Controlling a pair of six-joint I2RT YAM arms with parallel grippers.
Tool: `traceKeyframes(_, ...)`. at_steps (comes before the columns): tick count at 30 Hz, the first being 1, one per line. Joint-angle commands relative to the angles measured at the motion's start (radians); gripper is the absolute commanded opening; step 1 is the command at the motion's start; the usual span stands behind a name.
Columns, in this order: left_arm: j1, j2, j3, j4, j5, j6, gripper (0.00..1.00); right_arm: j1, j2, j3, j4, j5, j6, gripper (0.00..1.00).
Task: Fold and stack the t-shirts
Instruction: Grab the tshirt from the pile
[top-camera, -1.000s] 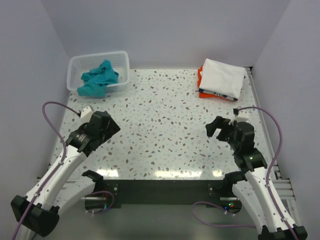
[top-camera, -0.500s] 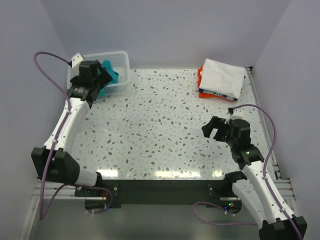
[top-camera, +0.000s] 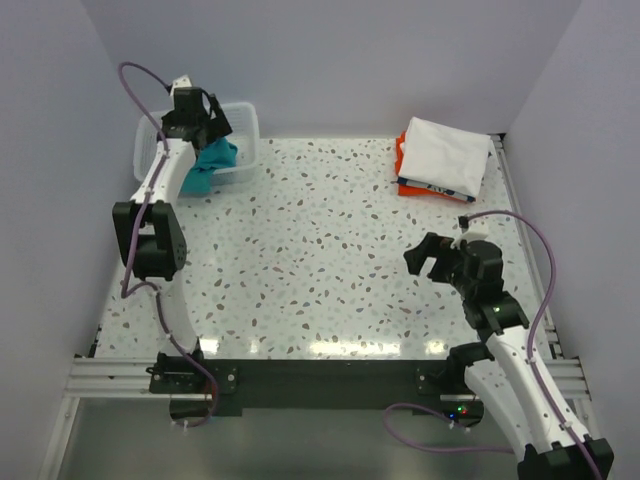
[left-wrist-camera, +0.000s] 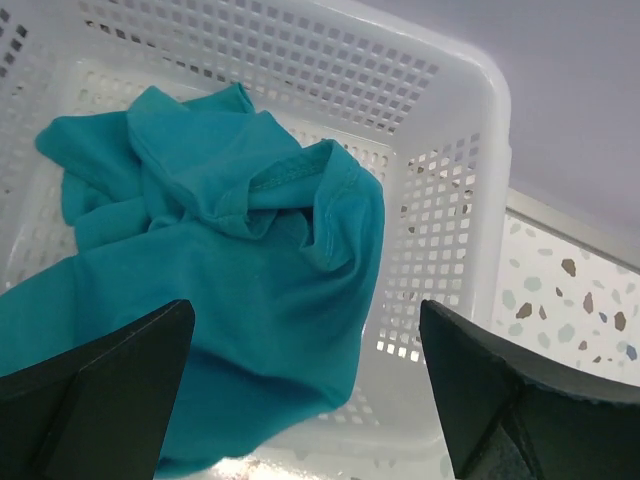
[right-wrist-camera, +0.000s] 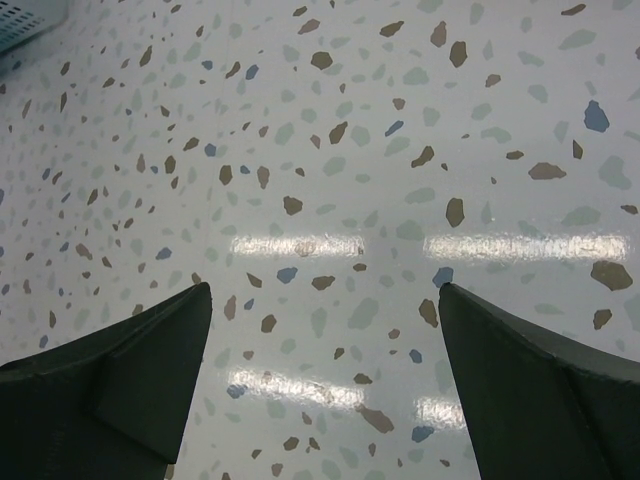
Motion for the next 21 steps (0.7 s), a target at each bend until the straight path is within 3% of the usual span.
traceKeyframes(1, 0.008, 0.104, 0.110, 0.008, 0.058, 0.066, 1.00, -0.002, 0.008, -0.015, 0.070, -0.011, 0.003, 0.99)
traceKeyframes(7, 0.008, 0.233, 0.185, -0.008, 0.048, 0.065, 1.00, -0.002, 0.050, -0.006, 0.072, -0.017, -0.003, 0.99)
traceKeyframes(11, 0.008, 0.243, 0.179, 0.008, 0.054, 0.042, 0.62, -0.003, 0.047, -0.015, 0.081, -0.008, -0.001, 0.99)
traceKeyframes(12, 0.008, 0.238, 0.179, 0.014, 0.054, 0.041, 0.46, -0.002, 0.050, -0.018, 0.089, -0.011, -0.001, 0.99)
traceKeyframes(14, 0.008, 0.233, 0.196, 0.011, 0.051, 0.037, 0.29, -0.002, 0.054, -0.023, 0.095, -0.014, 0.002, 0.99)
traceKeyframes(15, 0.008, 0.217, 0.200, 0.008, 0.049, 0.034, 0.12, -0.003, 0.059, -0.023, 0.093, -0.014, 0.002, 0.99)
traceKeyframes(17, 0.008, 0.194, 0.200, 0.009, 0.039, 0.025, 0.01, -0.003, 0.062, -0.020, 0.092, -0.014, 0.002, 0.99)
traceKeyframes(21, 0.008, 0.091, 0.194, 0.017, 0.016, 0.002, 0.00, -0.002, 0.058, -0.024, 0.093, -0.016, 0.003, 0.99)
